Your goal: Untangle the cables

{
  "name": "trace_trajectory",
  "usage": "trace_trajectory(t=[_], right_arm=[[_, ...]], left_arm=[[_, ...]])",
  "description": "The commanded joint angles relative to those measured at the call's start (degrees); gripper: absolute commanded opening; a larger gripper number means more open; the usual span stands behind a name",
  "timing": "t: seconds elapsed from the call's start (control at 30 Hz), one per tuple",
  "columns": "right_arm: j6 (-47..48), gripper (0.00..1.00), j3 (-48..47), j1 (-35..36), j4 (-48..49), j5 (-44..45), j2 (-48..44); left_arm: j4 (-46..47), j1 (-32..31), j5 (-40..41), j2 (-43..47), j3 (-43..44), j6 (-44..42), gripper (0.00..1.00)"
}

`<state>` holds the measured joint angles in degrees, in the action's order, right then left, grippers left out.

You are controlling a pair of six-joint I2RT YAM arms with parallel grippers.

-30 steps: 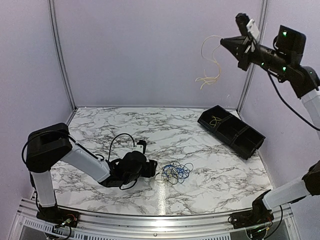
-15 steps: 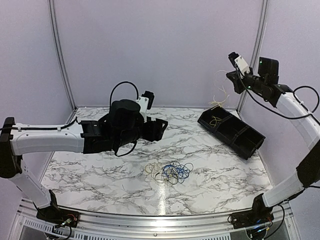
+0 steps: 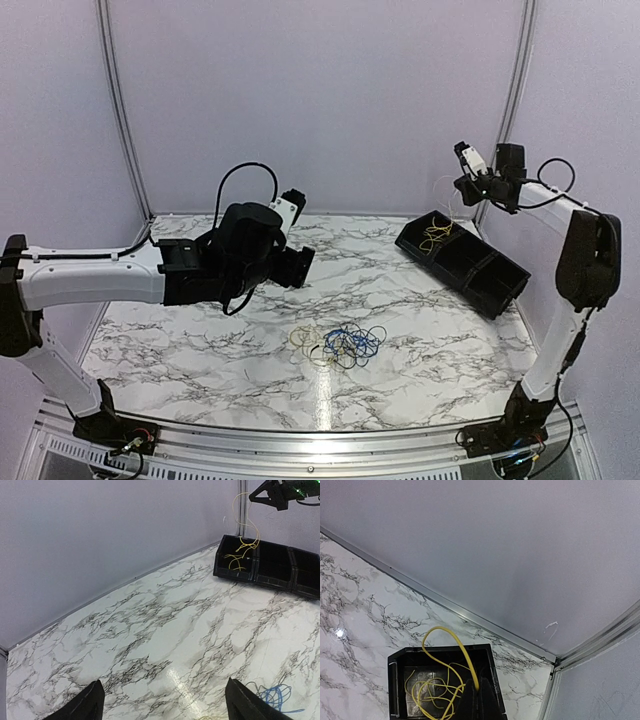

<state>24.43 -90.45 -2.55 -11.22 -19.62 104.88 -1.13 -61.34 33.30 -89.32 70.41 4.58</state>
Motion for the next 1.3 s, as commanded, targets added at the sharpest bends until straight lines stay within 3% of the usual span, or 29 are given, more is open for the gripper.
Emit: trace_trajectory(t=[0.0,0.33,0.97,1.07,1.13,1.27], right_arm=[[-1.26,0.0,-6.05,-0.35,-1.29,-0.83,4.64],[-1.66,0.0,-12.12,-0.35,-5.76,-0.9,15.67],[-1.22,0.0,-14.53,0.35,-10.65,2.74,24.12],[-1.15,0.08,-14.84,0.6,-11.9,2.99,23.87],[-1.29,0.21,-14.51,0.59,-13.0,3.4,22.36],[-1.27,0.38,-4.78,0.61,-8.05,4.8,13.08]], left_arm=[[-2.35,0.35,5.21,0.57,-2.27,-0.74,0.87],[-2.56,0.35,0.85,2.49,-2.63,1.6,0.89],[-2.74,0.26,1.92,3.24,-2.73,0.57,0.89],[-2.74,0.13,2.39,3.1,-2.74,-0.19,0.89],[-2.74,0.08,2.69,3.15,-2.74,-0.46,0.89],[-2.82,-0.24,2.75,3.28,-2.69,-0.52,0.89]])
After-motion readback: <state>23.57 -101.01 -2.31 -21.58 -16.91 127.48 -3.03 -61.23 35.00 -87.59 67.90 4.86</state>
